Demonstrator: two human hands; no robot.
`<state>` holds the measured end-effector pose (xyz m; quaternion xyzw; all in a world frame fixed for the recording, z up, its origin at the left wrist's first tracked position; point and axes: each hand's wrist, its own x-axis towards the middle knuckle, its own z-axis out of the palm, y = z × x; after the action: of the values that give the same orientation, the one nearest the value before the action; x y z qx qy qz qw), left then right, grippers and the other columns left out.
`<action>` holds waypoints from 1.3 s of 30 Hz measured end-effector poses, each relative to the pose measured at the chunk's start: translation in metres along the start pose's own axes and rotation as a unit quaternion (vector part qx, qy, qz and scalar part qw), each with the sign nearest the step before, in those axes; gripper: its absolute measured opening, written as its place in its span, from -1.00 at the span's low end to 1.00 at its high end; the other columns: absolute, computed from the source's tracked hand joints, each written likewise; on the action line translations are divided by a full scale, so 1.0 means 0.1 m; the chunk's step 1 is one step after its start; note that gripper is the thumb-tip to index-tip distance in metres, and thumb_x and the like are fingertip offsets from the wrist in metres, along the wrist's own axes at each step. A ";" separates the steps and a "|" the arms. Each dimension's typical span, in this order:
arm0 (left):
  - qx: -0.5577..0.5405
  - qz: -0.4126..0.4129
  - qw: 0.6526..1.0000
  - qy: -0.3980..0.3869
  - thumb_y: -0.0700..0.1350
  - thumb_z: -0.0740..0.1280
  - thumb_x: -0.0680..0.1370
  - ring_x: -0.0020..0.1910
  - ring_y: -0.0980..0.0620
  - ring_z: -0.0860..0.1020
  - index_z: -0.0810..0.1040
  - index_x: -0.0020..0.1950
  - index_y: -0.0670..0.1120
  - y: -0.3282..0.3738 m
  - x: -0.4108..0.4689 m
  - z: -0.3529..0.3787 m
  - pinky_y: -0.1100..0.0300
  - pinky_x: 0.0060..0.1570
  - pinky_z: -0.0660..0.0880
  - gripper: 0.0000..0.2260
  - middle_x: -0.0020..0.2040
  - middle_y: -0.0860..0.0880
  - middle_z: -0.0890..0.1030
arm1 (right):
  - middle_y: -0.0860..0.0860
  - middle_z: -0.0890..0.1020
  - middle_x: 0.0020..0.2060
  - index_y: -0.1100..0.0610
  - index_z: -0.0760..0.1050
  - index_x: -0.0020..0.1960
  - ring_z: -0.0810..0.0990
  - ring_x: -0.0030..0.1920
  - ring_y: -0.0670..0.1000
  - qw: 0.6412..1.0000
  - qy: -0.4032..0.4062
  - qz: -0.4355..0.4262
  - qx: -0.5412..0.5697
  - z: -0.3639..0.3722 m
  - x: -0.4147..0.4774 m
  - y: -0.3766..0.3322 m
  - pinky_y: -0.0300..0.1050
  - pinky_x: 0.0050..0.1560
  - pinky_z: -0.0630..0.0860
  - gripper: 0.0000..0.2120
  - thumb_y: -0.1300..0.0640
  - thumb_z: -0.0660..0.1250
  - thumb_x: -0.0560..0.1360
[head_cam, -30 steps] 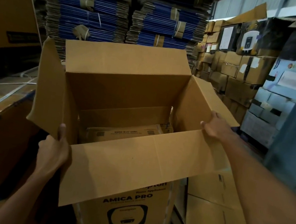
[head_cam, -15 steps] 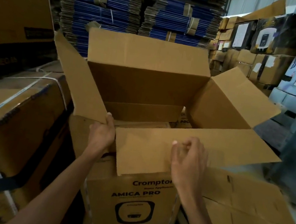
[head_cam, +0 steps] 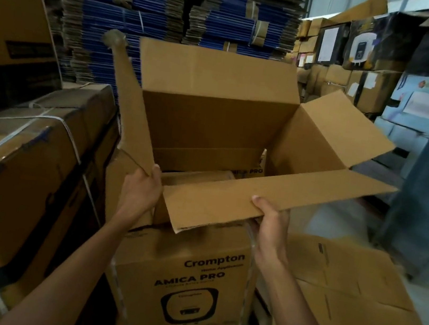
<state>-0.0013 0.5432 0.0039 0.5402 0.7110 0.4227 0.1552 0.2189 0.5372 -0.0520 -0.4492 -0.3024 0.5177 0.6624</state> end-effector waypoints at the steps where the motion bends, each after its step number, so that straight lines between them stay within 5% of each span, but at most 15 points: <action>1: 0.012 -0.003 1.000 -0.018 0.05 0.03 0.74 -0.26 -0.07 0.56 0.39 -0.24 -0.02 -0.01 -0.01 -0.01 0.08 -0.26 0.46 -0.61 -0.24 -0.13 0.56 | 0.09 0.62 0.14 0.20 0.45 0.30 0.59 0.21 0.16 1.000 -0.001 -0.005 -0.011 0.03 0.06 -0.10 0.13 0.20 0.55 -0.47 0.07 0.46 0.39; 5: 0.052 0.029 0.994 -0.096 0.14 0.05 0.73 -0.19 -0.03 0.51 0.36 -0.14 0.01 -0.06 -0.09 0.03 0.03 -0.02 0.51 -0.68 -0.19 -0.02 0.52 | 0.11 0.59 -0.07 0.13 0.50 -0.16 0.60 0.08 0.24 0.989 -0.034 -0.043 -0.139 0.20 0.29 -0.63 0.30 0.22 0.53 -0.83 0.04 0.36 0.35; 8: -0.036 0.073 0.988 -0.130 0.33 0.03 0.62 -0.15 0.06 0.54 0.42 -0.15 0.12 -0.05 -0.14 0.08 0.06 0.01 0.51 -0.63 -0.16 0.06 0.53 | 0.08 0.60 0.04 0.09 0.52 -0.13 0.57 0.10 0.14 0.979 -0.068 -0.057 -0.186 0.40 0.34 -0.99 0.26 0.27 0.48 -0.83 0.00 0.35 0.38; 11: -0.165 0.092 0.966 -0.176 0.52 0.02 0.53 0.26 0.04 0.58 0.64 0.25 0.15 -0.03 -0.19 0.05 -0.06 0.34 0.44 -0.35 0.15 0.10 0.67 | 0.07 0.57 -0.03 0.07 0.45 -0.15 0.57 0.04 0.12 0.977 -0.086 -0.069 -0.184 0.50 0.36 -1.23 0.20 0.22 0.55 -0.91 0.06 0.30 0.47; 15: -0.199 0.156 0.935 -0.250 0.42 0.32 0.48 0.15 -0.11 0.65 0.59 0.29 0.01 -0.11 -0.20 -0.05 -0.06 0.12 0.61 -0.41 0.08 -0.03 0.67 | 0.06 0.56 -0.25 0.06 0.40 -0.27 0.61 -0.10 0.12 0.980 -0.097 -0.072 -0.159 0.58 0.42 -1.31 0.16 0.09 0.64 -0.83 0.09 0.23 0.50; 18: -0.093 0.180 0.967 -0.156 0.08 0.44 0.57 -0.24 0.32 0.59 0.58 -0.04 -0.01 0.01 -0.37 0.07 0.41 -0.28 0.50 -0.82 -0.25 0.09 0.64 | 0.08 0.63 0.01 0.10 0.56 -0.01 0.62 0.06 0.15 0.972 -0.122 -0.062 -0.193 0.70 0.42 -1.31 0.21 0.18 0.60 -0.65 -0.16 0.31 0.41; 21: -0.122 0.126 0.983 -0.051 -0.01 0.32 0.65 -0.52 0.19 0.39 0.54 -0.20 -0.08 0.16 -0.52 0.24 0.33 -0.56 0.28 -0.74 -0.40 0.01 0.42 | 0.09 0.53 0.34 0.10 0.43 0.44 0.54 0.27 0.17 0.967 -0.147 -0.052 -0.204 0.82 0.41 -1.31 0.26 0.33 0.47 -0.21 -0.43 0.25 0.43; 23: -0.142 0.117 0.983 -0.020 0.02 0.30 0.66 -0.40 0.12 0.45 0.55 -0.19 -0.11 0.25 -0.50 0.30 0.25 -0.45 0.42 -0.71 -0.33 -0.02 0.49 | 0.01 0.55 0.32 0.05 0.40 0.50 0.54 0.27 0.08 0.959 -0.163 -0.071 -0.220 0.85 0.39 -1.25 0.26 0.37 0.45 -0.19 -0.49 0.17 0.47; 26: -0.168 0.110 0.979 0.044 -0.01 0.34 0.65 -0.20 0.10 0.61 0.60 -0.01 0.00 0.41 -0.35 0.31 0.14 -0.19 0.60 -0.89 -0.22 0.14 0.59 | -0.09 0.64 0.07 0.04 0.57 0.28 0.63 0.07 -0.01 0.949 -0.178 -0.108 -0.236 0.83 0.28 -1.09 0.11 0.15 0.61 -0.45 -0.35 0.13 0.61; 29: -0.244 0.085 0.963 0.079 -0.08 0.37 0.64 -0.04 -0.02 0.67 0.64 0.21 -0.17 0.55 -0.08 0.32 0.07 -0.02 0.63 -0.78 -0.05 0.02 0.68 | 0.12 0.72 -0.17 0.22 0.66 -0.02 0.69 -0.21 0.08 0.947 -0.176 -0.127 -0.238 0.73 0.07 -0.86 0.03 -0.17 0.65 -0.55 -0.14 0.22 0.66; 31: -0.295 0.051 0.949 0.102 -0.12 0.38 0.63 -0.02 -0.03 0.66 0.64 0.19 -0.15 0.64 0.13 0.26 0.06 0.03 0.61 -0.82 -0.03 -0.02 0.69 | 0.22 0.71 -0.24 0.34 0.64 -0.09 0.66 -0.31 0.14 0.937 -0.226 -0.078 -0.253 0.67 -0.15 -0.67 0.01 -0.23 0.62 -0.52 -0.07 0.25 0.66; 35: -0.423 -0.040 0.896 0.133 -0.24 0.35 0.61 -0.09 -0.03 0.64 0.58 0.10 -0.11 0.74 0.44 0.16 0.11 -0.07 0.60 -0.91 -0.09 0.02 0.65 | 0.19 0.66 0.12 0.21 0.53 0.29 0.73 -0.04 0.18 0.925 -0.299 0.127 -0.197 0.62 -0.56 -0.30 0.05 0.02 0.69 -0.51 -0.19 0.25 0.63; 37: -0.494 -0.090 0.853 0.140 -0.27 0.34 0.61 -0.05 -0.06 0.66 0.55 0.07 -0.09 0.73 0.50 0.15 0.04 -0.02 0.64 -0.90 -0.04 -0.05 0.65 | 0.04 0.50 0.30 -0.07 0.38 0.38 0.70 0.09 0.15 0.948 -0.266 0.141 -0.106 0.59 -0.60 -0.21 0.10 0.16 0.64 -0.58 -0.23 0.25 0.61; 39: -0.539 -0.132 0.818 0.155 -0.27 0.34 0.61 -0.04 -0.07 0.67 0.52 0.13 -0.13 0.71 0.48 0.14 0.00 -0.01 0.66 -0.88 0.00 -0.09 0.64 | 0.04 0.41 0.38 -0.11 0.32 0.48 0.66 0.17 0.21 0.971 -0.181 0.127 0.089 0.50 -0.48 -0.17 0.22 0.23 0.58 -0.49 -0.17 0.31 0.58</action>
<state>0.0359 0.5961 0.0618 0.1987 0.4489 0.7920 0.3630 0.1693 0.5040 -0.0129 -0.3219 -0.3102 0.6951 0.5631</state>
